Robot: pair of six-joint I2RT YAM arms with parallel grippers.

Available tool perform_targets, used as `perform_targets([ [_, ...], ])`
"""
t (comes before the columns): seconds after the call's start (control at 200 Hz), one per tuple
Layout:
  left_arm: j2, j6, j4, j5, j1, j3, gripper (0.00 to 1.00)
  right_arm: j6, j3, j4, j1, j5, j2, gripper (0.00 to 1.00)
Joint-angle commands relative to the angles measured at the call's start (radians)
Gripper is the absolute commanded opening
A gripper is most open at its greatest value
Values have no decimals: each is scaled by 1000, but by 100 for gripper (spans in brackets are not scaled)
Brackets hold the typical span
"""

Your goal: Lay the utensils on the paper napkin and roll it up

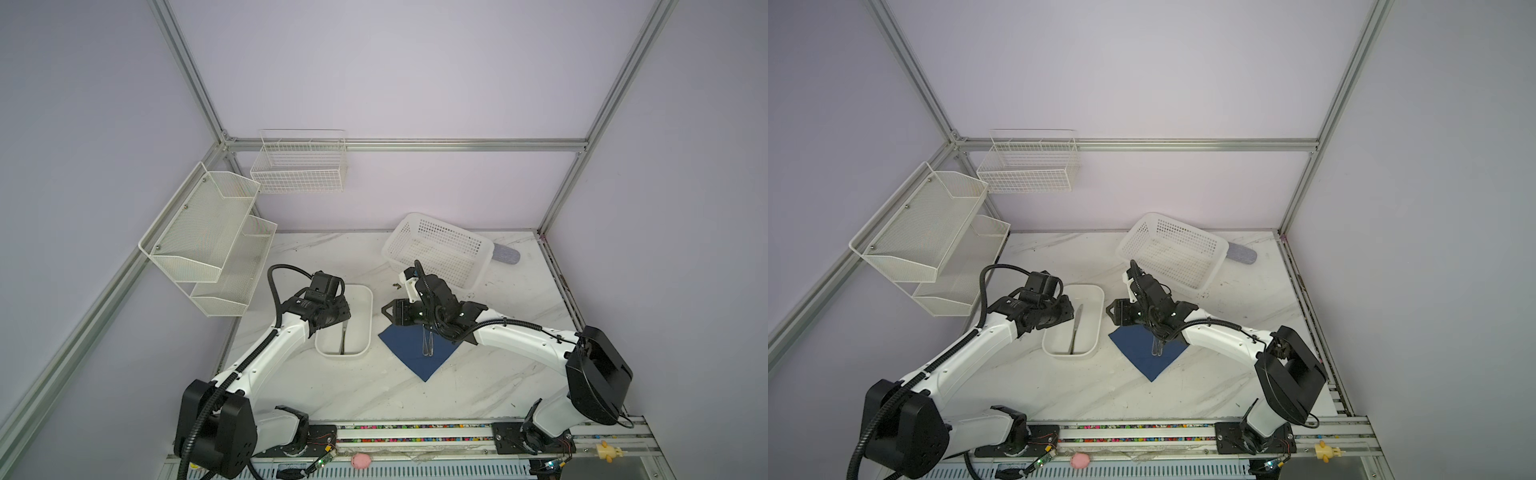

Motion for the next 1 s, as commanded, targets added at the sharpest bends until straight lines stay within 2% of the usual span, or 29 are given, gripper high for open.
perform_targets([
  [0.0,65,91,-39,84,7,28,42,-27,24,-21,24,49,17,54],
  [0.16,181,165,-94,71,18,82,40,-11,48,6,48,11,76,54],
  [0.355,219,224,-103,96,38,101,40,104,1,175,50,-102,132,54],
  [0.57,282,230,-113,88,41,133,39,104,40,108,52,-51,190,55],
  [0.995,414,233,-153,59,42,203,36,97,51,104,53,-56,224,55],
])
